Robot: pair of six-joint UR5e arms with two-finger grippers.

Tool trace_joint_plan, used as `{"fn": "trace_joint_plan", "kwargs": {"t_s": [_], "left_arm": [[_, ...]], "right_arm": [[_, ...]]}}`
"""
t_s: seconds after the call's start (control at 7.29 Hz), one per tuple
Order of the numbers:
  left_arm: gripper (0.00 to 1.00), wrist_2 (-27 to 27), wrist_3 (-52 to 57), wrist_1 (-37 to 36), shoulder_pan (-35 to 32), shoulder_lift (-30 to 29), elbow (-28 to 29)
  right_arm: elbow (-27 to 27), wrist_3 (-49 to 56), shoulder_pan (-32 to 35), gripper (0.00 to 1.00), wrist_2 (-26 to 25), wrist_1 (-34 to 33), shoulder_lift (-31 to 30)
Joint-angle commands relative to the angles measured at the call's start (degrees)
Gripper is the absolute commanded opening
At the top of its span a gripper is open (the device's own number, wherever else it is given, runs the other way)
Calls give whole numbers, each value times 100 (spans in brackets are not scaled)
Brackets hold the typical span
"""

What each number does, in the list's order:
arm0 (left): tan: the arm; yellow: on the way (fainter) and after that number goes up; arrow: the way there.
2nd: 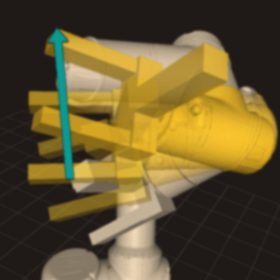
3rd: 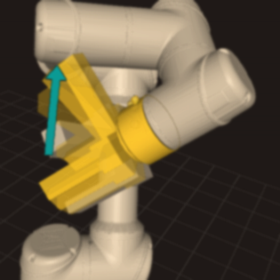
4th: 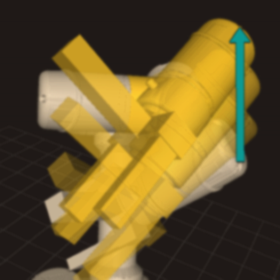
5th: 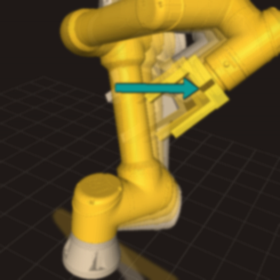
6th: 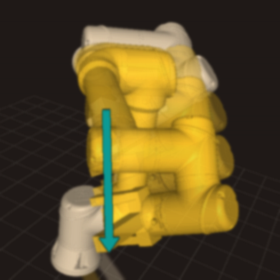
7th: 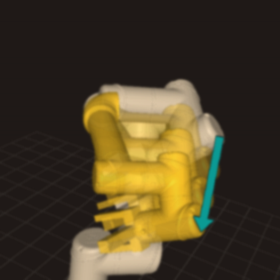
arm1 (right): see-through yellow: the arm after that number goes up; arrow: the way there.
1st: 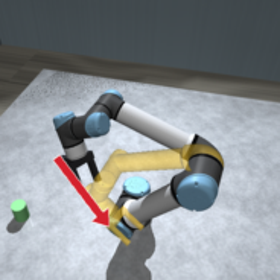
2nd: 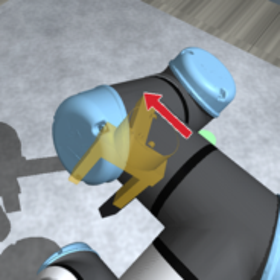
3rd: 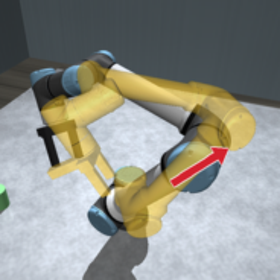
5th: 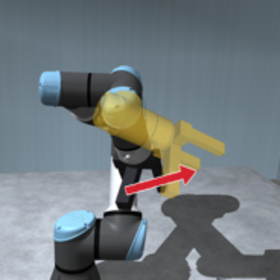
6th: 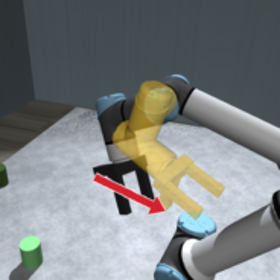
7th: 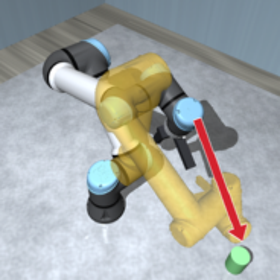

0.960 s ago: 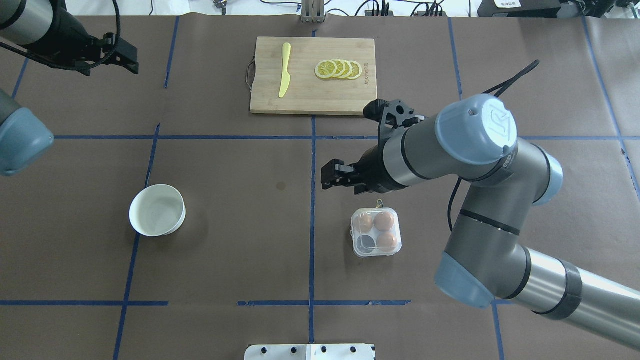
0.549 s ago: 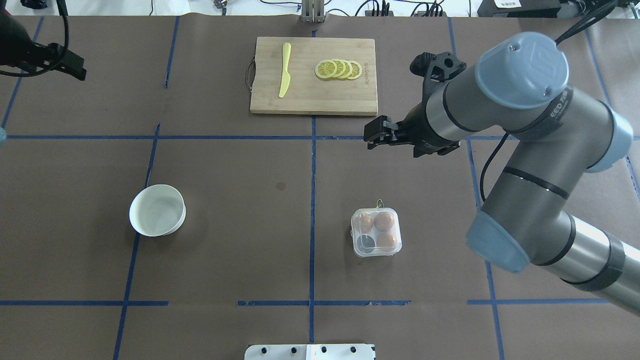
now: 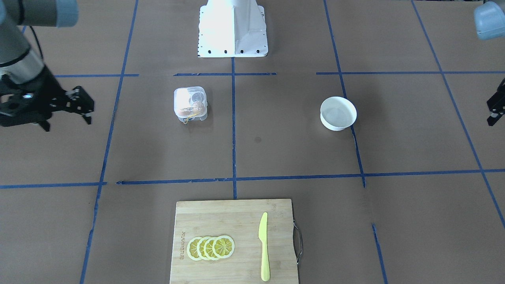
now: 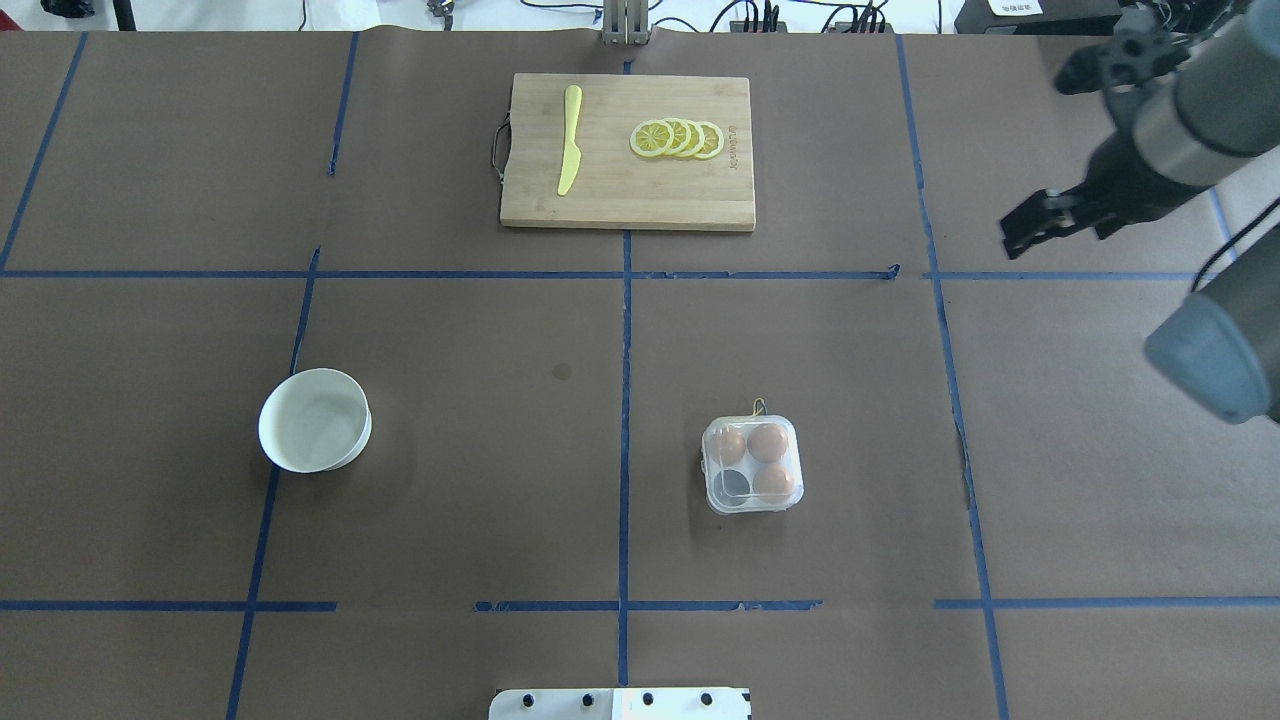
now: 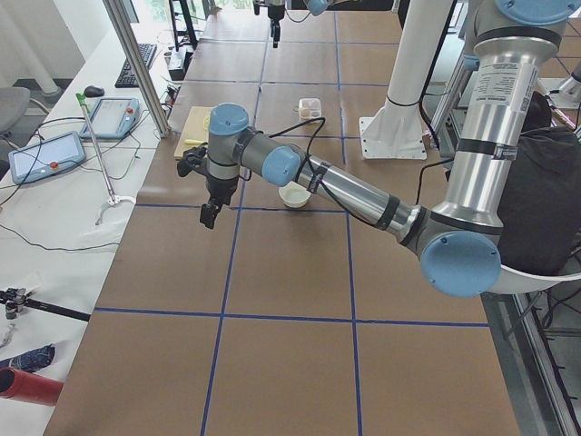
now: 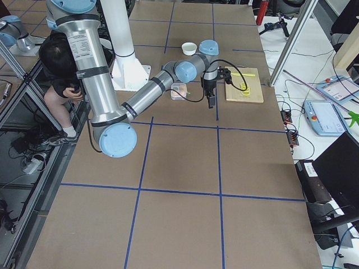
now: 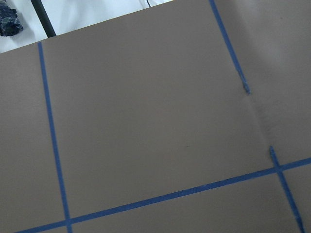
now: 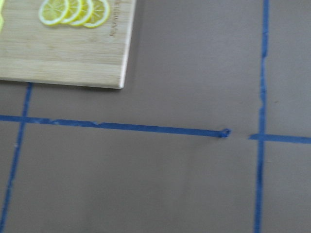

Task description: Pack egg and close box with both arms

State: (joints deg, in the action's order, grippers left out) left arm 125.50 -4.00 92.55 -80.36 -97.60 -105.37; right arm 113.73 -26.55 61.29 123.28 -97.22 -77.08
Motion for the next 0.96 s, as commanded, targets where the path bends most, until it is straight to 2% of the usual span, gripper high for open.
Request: {"fn": "trace_joint_plan", "kwargs": {"t_s": [0.0, 0.14, 0.27, 0.41, 0.55, 0.69, 0.82], "left_arm": [[100, 80, 1263, 17, -557, 355, 208], [100, 63, 1531, 17, -664, 365, 375], [100, 123, 1507, 34, -709, 635, 377], [100, 263, 1507, 113, -709, 663, 690], [100, 221, 1542, 453, -692, 646, 1215], [100, 299, 1534, 822, -691, 646, 1542], [100, 291, 1481, 773, -691, 655, 1528]], "right_arm": [[-349, 2223, 1336, 100, 853, -8, -963], [-621, 2807, 1820, 100, 960, -16, -1211], [-780, 2874, 2304, 100, 1370, -8, -1639], [-834, 2892, 2326, 100, 1305, 18, -1661], [-852, 2875, 2352, 100, 1026, 19, -1818], [-1052, 2883, 2353, 100, 1049, 19, -1715], [-898, 2866, 2466, 100, 1110, 19, -1714]]}}
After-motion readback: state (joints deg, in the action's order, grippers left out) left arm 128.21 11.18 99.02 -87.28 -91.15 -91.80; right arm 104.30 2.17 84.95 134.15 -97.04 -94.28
